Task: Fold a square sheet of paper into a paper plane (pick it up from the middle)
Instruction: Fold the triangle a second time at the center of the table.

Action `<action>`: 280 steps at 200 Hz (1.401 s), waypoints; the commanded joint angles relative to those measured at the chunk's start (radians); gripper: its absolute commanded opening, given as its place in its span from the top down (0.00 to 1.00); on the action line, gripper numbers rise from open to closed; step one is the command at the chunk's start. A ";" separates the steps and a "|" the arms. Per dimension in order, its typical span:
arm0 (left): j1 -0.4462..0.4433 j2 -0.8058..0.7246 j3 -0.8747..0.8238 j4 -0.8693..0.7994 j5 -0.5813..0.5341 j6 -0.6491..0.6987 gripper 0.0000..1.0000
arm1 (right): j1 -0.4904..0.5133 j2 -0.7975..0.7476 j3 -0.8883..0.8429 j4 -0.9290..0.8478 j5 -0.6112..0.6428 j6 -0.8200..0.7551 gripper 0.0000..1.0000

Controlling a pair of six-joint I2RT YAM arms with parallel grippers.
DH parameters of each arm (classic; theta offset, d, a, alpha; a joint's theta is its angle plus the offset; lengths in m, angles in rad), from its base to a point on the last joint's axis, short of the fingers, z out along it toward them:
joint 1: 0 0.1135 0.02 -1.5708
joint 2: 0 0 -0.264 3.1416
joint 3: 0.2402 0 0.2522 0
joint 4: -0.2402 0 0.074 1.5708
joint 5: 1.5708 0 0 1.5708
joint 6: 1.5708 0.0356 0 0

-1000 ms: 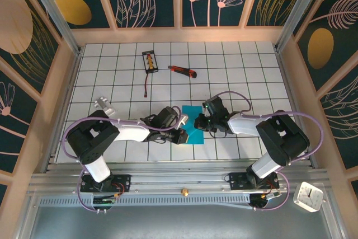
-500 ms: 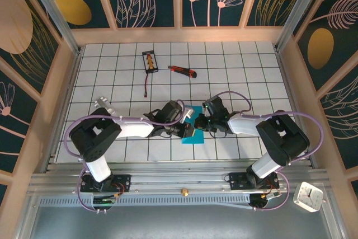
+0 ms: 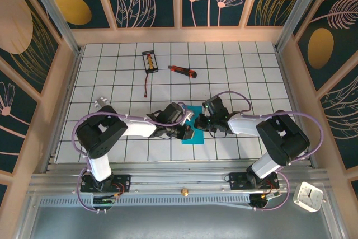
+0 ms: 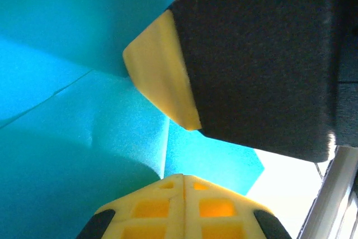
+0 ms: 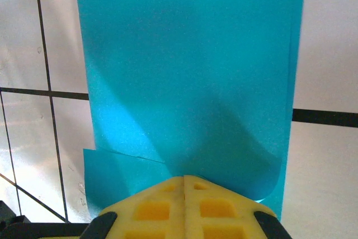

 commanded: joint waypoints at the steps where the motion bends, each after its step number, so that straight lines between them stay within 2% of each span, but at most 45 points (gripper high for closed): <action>1: 0.003 0.015 0.017 -0.043 -0.025 0.034 1.00 | -0.009 0.021 -0.023 -0.027 0.030 -0.014 1.00; 99: 0.004 -0.026 -0.077 -0.133 -0.040 0.080 1.00 | -0.010 0.040 -0.007 -0.078 0.050 -0.022 1.00; 213: 0.000 -0.099 -0.208 -0.172 -0.009 0.035 1.00 | -0.010 0.067 0.002 -0.102 0.058 -0.030 1.00; 280: 0.000 -0.237 -0.269 -0.195 0.001 -0.008 1.00 | -0.011 0.072 0.002 -0.107 0.059 -0.044 1.00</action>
